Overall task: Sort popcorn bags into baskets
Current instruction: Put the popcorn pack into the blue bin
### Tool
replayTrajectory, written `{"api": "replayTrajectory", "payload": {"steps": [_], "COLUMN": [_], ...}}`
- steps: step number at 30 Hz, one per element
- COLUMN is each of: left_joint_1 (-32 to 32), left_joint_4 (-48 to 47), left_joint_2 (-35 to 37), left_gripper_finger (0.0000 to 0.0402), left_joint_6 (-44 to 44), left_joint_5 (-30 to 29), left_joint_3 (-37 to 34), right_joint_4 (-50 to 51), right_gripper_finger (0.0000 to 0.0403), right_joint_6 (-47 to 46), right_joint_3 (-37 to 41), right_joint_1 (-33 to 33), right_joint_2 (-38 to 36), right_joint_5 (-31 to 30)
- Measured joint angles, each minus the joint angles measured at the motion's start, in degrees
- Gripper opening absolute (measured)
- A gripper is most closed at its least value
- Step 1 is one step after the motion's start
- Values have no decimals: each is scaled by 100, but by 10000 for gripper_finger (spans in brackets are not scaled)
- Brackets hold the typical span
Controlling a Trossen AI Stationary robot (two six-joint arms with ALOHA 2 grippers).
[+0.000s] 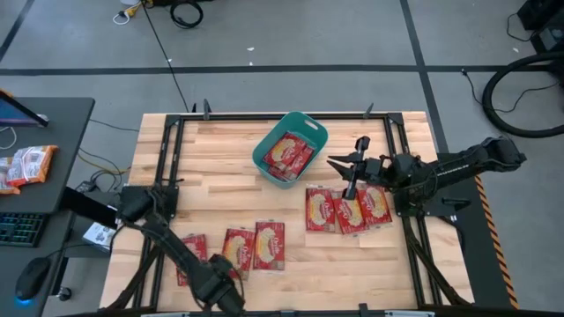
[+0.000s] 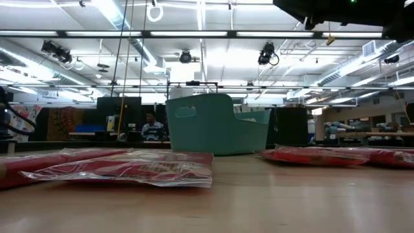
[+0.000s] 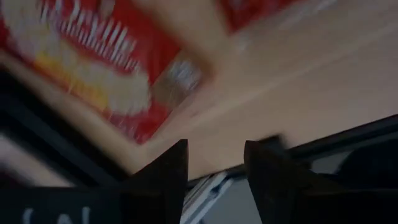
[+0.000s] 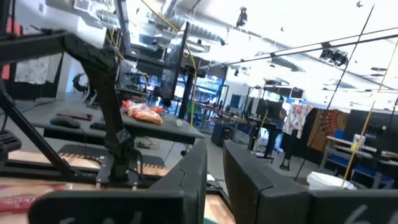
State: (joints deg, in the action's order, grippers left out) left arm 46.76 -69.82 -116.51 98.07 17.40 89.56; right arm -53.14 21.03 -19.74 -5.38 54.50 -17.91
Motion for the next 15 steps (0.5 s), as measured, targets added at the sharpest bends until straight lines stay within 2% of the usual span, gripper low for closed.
{"api": "replayTrajectory", "payload": {"steps": [5, 11, 15], "left_joint_1": [225, 267, 313], "left_joint_4": [-102, -451, -520], "left_joint_2": [-244, -437, -592], "left_gripper_finger": [186, 227, 228], "left_joint_6": [-121, -481, -797], "left_joint_5": [157, 193, 200], "left_joint_3": [0, 0, 0], "right_joint_4": [-128, -122, -80], "right_gripper_finger": [59, 59, 59], "right_joint_6": [-27, -44, -96], "right_joint_3": [2, 0, 1], "right_joint_1": [133, 239, 255], "right_joint_2": [0, 0, 1], "right_joint_5": [284, 304, 306]}}
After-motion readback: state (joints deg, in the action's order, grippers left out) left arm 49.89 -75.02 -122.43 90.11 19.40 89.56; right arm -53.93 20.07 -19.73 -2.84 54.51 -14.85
